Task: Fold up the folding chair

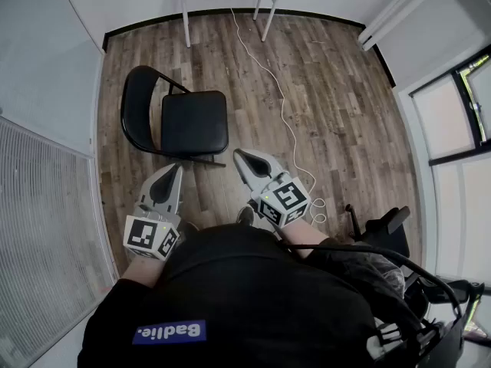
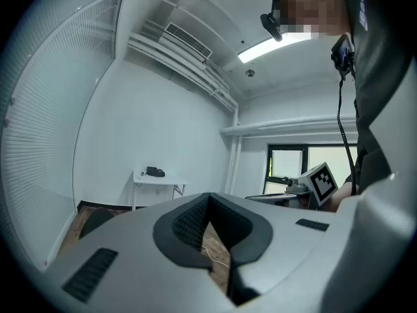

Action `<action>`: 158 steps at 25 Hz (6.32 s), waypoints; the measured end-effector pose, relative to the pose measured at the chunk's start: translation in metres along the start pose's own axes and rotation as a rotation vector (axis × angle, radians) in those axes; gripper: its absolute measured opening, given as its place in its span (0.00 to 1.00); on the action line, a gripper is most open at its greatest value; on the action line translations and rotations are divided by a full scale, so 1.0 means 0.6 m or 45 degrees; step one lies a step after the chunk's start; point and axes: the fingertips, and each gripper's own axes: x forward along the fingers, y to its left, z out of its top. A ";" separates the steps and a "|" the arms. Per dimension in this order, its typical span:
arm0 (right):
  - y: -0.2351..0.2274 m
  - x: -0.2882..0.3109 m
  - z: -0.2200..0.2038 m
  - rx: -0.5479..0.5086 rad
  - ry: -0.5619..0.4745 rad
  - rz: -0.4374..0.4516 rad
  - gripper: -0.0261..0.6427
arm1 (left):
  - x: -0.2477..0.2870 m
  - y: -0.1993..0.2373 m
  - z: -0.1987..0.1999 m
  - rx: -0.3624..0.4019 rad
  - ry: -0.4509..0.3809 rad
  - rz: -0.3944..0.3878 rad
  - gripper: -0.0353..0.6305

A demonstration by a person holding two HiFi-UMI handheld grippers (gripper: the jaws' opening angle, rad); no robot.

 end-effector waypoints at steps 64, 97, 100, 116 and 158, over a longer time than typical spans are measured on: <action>-0.280 0.490 -0.116 0.243 0.307 -0.130 0.04 | 0.260 0.595 -0.108 -0.082 0.332 0.295 0.05; -0.538 0.573 -0.510 0.637 0.679 -0.214 0.08 | 0.306 0.865 -0.374 -0.099 1.024 0.621 0.21; -0.562 0.571 -0.549 0.686 0.725 -0.236 0.13 | 0.317 0.873 -0.387 -0.114 1.050 0.608 0.25; -0.673 0.563 -0.850 0.943 0.945 -0.257 0.52 | 0.356 0.898 -0.447 -0.228 0.945 0.511 0.28; -0.650 0.637 -0.977 1.234 0.931 0.066 0.58 | 0.406 0.852 -0.477 -0.393 1.118 0.420 0.22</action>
